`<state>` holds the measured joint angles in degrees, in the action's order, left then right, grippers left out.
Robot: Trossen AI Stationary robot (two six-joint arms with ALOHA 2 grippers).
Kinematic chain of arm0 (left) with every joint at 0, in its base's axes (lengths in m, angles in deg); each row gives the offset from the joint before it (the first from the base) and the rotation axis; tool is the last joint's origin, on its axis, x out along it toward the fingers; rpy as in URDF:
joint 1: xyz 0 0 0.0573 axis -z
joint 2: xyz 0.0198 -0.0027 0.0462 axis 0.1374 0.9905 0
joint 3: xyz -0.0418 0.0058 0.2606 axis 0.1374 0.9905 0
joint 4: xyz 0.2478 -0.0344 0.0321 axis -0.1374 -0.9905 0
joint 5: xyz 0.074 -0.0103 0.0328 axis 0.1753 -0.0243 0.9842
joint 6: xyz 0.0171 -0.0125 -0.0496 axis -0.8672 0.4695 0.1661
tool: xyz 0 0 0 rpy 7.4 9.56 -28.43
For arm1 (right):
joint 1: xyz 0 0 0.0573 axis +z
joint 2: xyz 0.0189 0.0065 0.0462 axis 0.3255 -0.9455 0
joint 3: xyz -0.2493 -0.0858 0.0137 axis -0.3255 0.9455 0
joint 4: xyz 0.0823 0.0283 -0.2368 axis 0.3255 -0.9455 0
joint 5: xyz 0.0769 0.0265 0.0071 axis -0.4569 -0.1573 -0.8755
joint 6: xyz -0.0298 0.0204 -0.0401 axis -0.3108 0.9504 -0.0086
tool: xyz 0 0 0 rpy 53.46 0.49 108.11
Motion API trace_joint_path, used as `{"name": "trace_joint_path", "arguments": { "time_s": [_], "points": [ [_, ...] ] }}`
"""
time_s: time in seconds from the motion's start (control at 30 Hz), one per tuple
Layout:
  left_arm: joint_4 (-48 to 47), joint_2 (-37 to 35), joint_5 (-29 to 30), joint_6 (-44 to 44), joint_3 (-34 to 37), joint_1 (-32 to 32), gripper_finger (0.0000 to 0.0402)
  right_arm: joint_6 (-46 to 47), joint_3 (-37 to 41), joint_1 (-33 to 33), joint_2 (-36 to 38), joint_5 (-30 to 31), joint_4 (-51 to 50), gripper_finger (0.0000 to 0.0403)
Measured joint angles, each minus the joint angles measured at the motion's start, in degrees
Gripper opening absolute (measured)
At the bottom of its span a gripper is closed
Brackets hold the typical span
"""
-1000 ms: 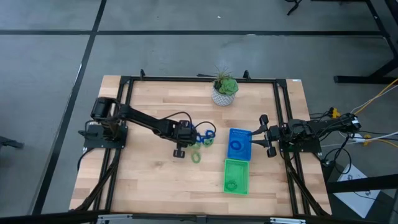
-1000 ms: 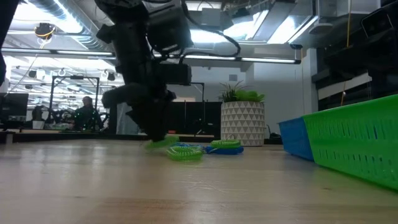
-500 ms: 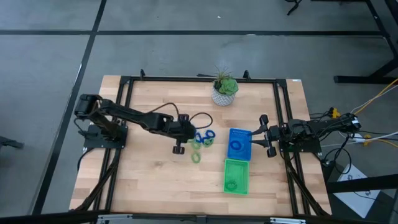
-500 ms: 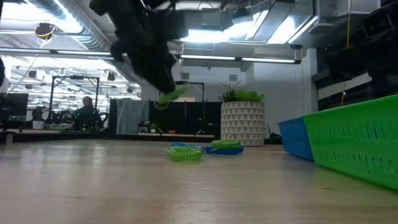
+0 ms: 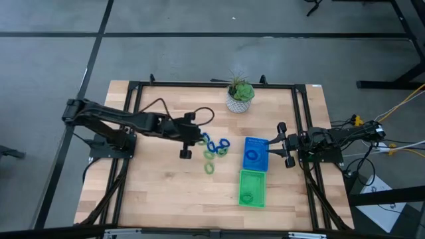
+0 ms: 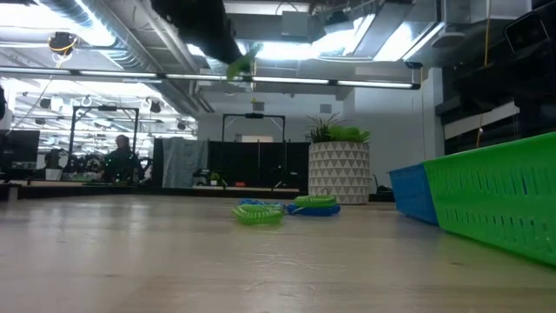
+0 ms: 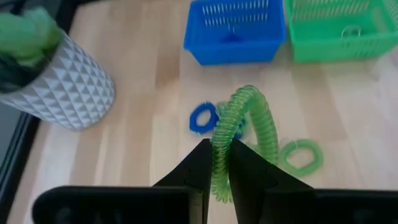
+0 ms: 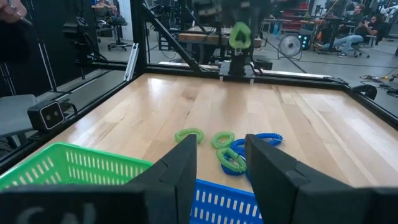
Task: Sort spring keychains
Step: Put the green spring keychain into the green bin
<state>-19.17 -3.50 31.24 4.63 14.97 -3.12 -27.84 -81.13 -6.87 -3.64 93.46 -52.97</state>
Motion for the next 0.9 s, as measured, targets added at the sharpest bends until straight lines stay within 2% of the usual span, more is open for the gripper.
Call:
{"name": "trace_joint_path", "arguments": {
  "time_s": [0.2, 0.43, 0.7, 0.9],
  "points": [
    [2.6, -1.1, -0.8, 0.0, 0.0, 0.0, 0.0035, 0.0, 0.0, 0.0, 0.0, 0.0, 0.0, 0.0136],
    [6.9, 0.8, -6.4, 0.0, 0.0, 0.0, 0.0038, 0.0, 0.0, 0.0, 0.0, 0.0, 0.0, 0.0136],
    [15.1, 6.6, -12.5, -0.1, 0.0, 0.0, 0.0036, 0.0, 0.0, 0.0, 0.0, 0.0, 0.0, 0.0136],
    [19.8, 10.9, -14.2, -0.4, 0.0, 0.0, 0.0038, 0.0, 0.0, 0.0, 0.0, 0.0, 0.0, 0.0136]
  ]
}}
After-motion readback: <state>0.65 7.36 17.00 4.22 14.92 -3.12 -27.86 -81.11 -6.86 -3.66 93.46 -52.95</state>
